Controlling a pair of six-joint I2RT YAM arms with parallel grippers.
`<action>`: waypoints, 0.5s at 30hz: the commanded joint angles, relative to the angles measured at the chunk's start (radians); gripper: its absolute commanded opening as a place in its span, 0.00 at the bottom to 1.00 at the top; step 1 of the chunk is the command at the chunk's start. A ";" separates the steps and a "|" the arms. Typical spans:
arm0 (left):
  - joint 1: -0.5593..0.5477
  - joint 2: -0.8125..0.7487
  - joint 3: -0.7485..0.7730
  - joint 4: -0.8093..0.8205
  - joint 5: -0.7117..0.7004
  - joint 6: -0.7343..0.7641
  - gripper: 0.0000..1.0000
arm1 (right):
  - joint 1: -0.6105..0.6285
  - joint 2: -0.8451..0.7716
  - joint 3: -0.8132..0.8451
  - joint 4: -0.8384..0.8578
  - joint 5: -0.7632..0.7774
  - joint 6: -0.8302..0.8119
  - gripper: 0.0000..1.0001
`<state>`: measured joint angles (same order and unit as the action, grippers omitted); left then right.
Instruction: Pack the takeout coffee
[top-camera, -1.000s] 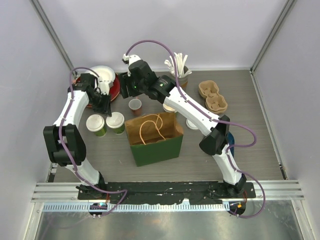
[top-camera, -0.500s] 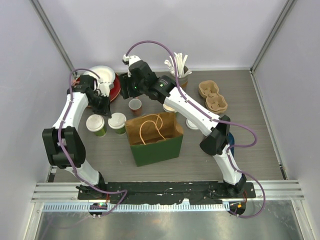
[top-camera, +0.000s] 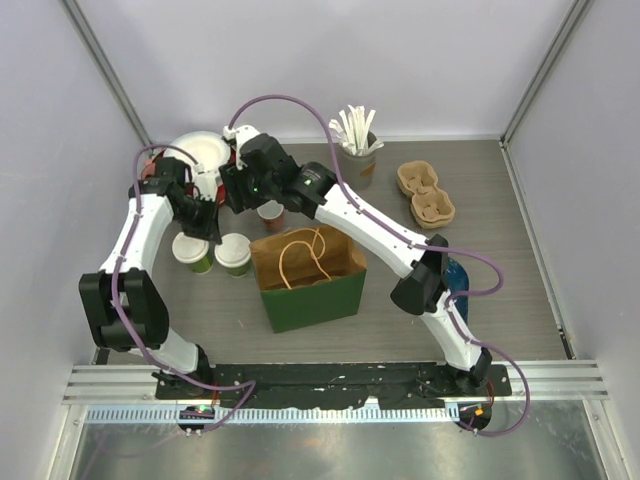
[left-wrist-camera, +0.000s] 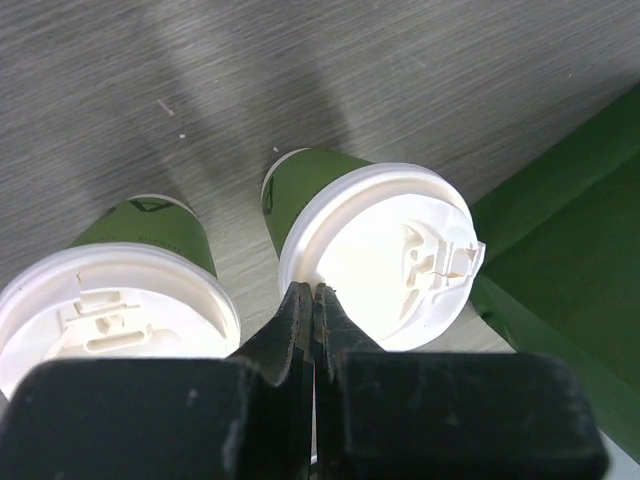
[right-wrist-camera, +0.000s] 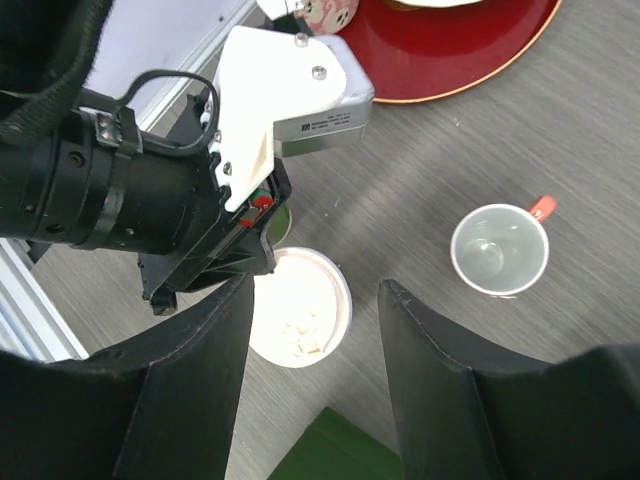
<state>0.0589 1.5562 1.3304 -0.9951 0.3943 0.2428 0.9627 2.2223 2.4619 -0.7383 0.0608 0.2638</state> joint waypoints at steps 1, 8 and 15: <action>0.030 -0.061 -0.031 -0.004 0.040 -0.010 0.00 | 0.022 0.051 0.063 -0.003 -0.010 -0.031 0.57; 0.050 -0.120 -0.083 -0.027 0.057 0.000 0.00 | 0.062 0.108 0.089 -0.049 0.008 -0.061 0.56; 0.073 -0.180 -0.146 -0.028 0.057 0.006 0.00 | 0.099 0.132 0.094 -0.113 0.013 -0.083 0.53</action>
<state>0.1131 1.4277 1.2091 -1.0142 0.4236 0.2413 1.0374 2.3661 2.5038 -0.8215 0.0650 0.2119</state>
